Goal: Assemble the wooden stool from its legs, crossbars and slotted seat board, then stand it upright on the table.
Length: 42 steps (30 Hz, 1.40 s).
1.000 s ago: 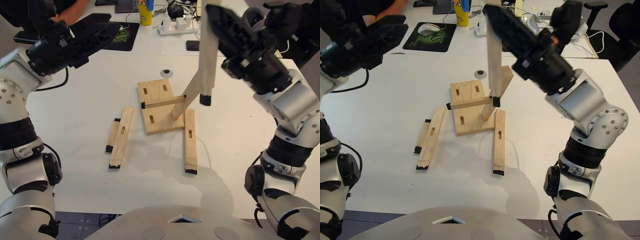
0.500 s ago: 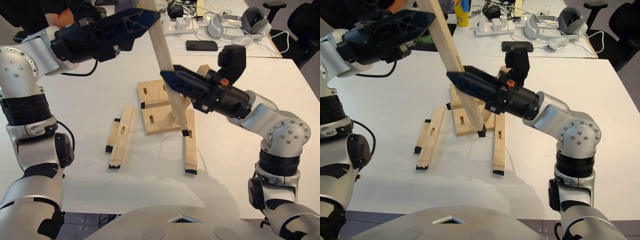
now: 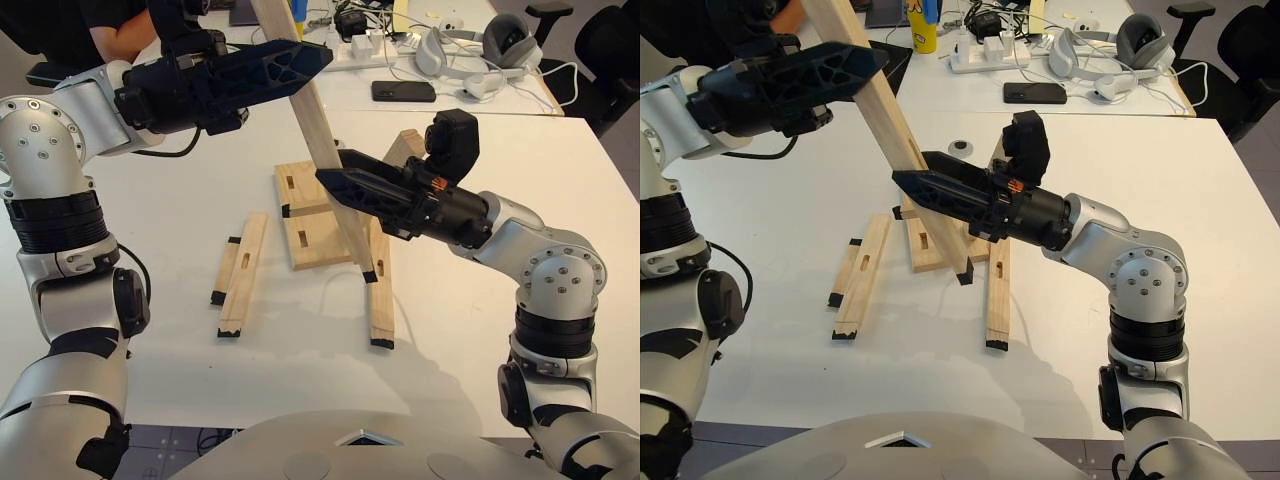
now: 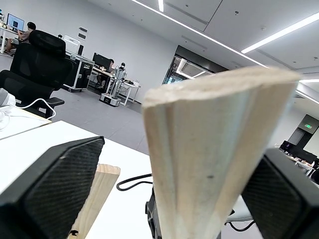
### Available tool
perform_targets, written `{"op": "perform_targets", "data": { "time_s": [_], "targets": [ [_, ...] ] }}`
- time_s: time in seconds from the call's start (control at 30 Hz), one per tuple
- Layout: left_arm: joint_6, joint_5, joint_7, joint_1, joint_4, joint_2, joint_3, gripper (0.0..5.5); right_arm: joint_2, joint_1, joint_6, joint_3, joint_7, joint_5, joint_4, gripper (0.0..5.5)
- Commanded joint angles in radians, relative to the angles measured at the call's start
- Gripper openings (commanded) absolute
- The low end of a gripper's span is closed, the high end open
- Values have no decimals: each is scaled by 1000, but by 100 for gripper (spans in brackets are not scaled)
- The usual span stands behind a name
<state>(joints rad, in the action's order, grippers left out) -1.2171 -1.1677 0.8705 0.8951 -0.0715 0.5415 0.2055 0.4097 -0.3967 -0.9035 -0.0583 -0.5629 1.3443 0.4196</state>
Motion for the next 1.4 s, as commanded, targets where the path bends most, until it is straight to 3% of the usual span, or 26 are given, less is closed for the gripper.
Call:
{"op": "perform_targets", "data": {
  "time_s": [0.03,0.43,0.8,0.83,1.17,1.4],
  "targets": [
    [-14,27,13,-24,5,26,-18,413,19,0,2,-9,-26,-12,-7,207],
    [15,92,121,-43,-11,70,-58,213,40,-4,6,-2,-78,-61,-33,207],
    [57,128,155,-74,16,68,-64,209,60,6,-18,25,-104,-107,-33,207],
    [67,132,152,-82,18,66,-60,209,64,7,-21,28,-108,-112,-33,244],
    [81,125,128,-134,42,64,-23,209,92,26,-24,28,-146,-140,-29,391],
    [66,118,139,-144,66,87,-25,209,137,58,-12,-37,-170,-144,-37,393]
  ]
}}
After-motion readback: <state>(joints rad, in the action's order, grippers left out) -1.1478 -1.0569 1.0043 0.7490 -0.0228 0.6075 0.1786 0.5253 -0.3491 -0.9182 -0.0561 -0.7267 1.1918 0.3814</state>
